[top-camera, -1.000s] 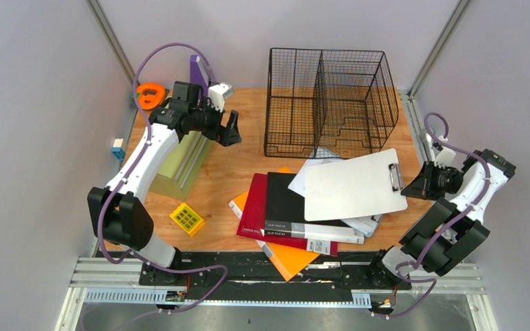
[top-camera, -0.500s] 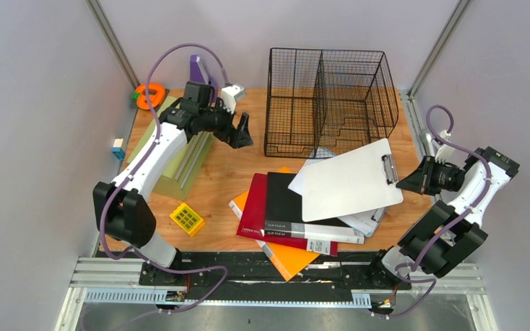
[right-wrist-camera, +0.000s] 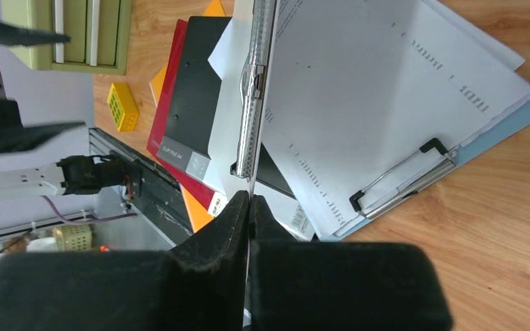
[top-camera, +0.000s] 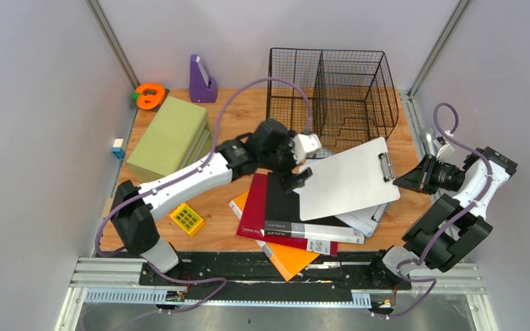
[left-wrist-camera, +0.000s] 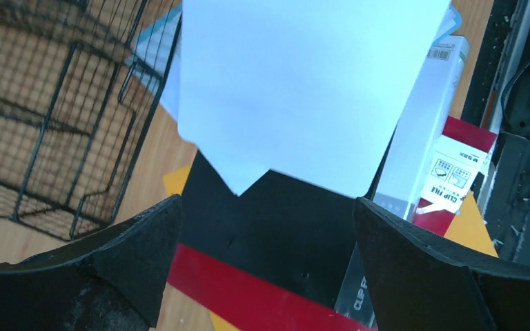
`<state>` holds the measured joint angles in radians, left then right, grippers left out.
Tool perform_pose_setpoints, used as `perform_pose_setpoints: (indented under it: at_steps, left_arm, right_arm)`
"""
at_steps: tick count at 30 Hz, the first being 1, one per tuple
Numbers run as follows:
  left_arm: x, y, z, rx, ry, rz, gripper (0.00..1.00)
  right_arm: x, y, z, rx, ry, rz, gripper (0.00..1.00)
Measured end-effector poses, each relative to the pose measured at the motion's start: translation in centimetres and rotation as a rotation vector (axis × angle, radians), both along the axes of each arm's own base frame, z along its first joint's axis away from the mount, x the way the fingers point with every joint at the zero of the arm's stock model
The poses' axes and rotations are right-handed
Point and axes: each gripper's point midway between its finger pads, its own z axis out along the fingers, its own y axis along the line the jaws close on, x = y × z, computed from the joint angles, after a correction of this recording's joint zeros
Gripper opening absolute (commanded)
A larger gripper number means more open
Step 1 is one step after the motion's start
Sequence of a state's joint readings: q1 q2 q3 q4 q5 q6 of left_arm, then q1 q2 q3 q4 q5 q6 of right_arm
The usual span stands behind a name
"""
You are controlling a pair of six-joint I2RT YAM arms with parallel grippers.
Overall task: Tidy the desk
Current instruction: Pick up the folder from the center of the board.
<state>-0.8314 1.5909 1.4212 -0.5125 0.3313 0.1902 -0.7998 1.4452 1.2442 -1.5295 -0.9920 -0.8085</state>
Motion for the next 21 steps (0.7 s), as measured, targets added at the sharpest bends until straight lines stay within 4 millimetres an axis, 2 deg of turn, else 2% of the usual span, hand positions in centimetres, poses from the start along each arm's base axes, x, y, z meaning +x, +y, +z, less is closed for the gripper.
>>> perform_pose_setpoints:
  at_steps: [3, 5, 7, 11, 14, 17, 21]
  left_arm:
    - [-3.2, -3.8, 0.0, 0.044, -0.144, -0.077, 1.0]
    - [-4.6, -5.1, -0.5, 0.069, -0.194, -0.106, 1.0]
    - [-5.9, -6.7, -1.5, 0.107, -0.251, -0.133, 1.0]
    - [-8.2, -9.5, -5.1, 0.199, -0.344, -0.187, 1.0]
    - [-8.6, -10.8, -8.1, 0.258, -0.393, -0.204, 1.0]
    - [-8.1, -11.3, -10.7, 0.316, -0.428, -0.201, 1.0]
    - [-7.3, -11.6, -12.4, 0.354, -0.463, -0.181, 0.99]
  right_arm:
    - [-0.1, 0.1, -0.4, 0.031, 0.033, -0.013, 0.0]
    - [-0.1, 0.2, -0.5, 0.044, 0.051, -0.023, 0.0]
    - [-0.1, 0.2, -0.4, 0.051, 0.06, -0.03, 0.0]
    - [-0.2, 0.2, -0.5, 0.058, 0.081, -0.042, 0.0]
    - [-0.3, 0.2, -0.5, 0.06, 0.094, -0.049, 0.0]
    - [-0.5, 0.3, -0.5, 0.058, 0.104, -0.056, 0.0]
    - [-0.7, 0.4, -0.4, 0.047, 0.106, -0.06, 0.0]
